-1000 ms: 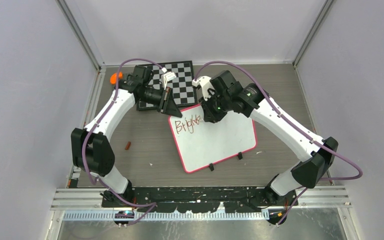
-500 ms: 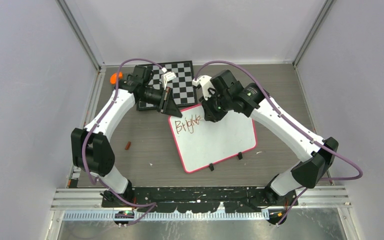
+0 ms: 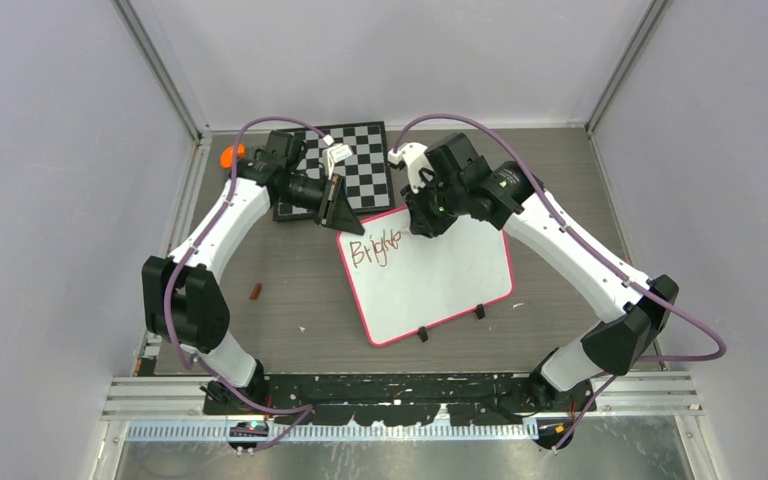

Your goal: Write a sentence on the whiteboard

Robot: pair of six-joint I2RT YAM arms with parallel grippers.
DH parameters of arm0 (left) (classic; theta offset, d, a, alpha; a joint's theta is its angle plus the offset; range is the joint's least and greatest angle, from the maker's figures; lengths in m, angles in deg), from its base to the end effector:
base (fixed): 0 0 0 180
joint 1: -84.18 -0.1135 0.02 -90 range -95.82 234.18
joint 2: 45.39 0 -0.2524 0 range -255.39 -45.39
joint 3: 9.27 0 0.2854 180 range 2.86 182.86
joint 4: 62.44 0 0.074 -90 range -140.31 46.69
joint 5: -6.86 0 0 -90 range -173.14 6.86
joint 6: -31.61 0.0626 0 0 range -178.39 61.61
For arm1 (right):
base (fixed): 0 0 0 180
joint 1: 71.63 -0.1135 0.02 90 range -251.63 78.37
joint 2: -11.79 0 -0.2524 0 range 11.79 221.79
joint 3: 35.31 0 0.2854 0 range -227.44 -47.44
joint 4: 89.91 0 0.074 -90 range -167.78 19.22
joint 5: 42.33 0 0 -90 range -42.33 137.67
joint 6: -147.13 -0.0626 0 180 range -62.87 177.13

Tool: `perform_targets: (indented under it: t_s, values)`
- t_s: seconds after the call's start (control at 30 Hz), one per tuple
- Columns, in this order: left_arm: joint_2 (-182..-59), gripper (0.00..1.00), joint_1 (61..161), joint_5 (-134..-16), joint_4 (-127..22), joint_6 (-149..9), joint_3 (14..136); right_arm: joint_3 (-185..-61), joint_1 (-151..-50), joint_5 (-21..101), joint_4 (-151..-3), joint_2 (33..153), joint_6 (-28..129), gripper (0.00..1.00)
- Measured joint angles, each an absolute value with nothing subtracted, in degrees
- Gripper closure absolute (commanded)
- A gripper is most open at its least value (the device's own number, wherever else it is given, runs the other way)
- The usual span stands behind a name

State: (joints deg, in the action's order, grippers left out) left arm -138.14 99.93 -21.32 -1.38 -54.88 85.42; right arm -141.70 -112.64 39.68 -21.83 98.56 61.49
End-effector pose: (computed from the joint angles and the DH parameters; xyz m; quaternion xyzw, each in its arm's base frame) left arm 0.3416 -0.1537 0.2864 0.2732 0.7925 -0.5167 0.1743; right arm 0.2696 0.2459 0.3595 -0.3825 0.8511 0.1731 0.3153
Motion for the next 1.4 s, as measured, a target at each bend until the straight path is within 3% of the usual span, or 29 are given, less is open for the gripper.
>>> perform_targets:
  t_s: [1.4]
  values:
    - [-138.1,1.00,99.9,-21.4,-1.4,-54.7,85.4,-139.0,-113.2,39.2,-21.7,97.5,62.0,1.00]
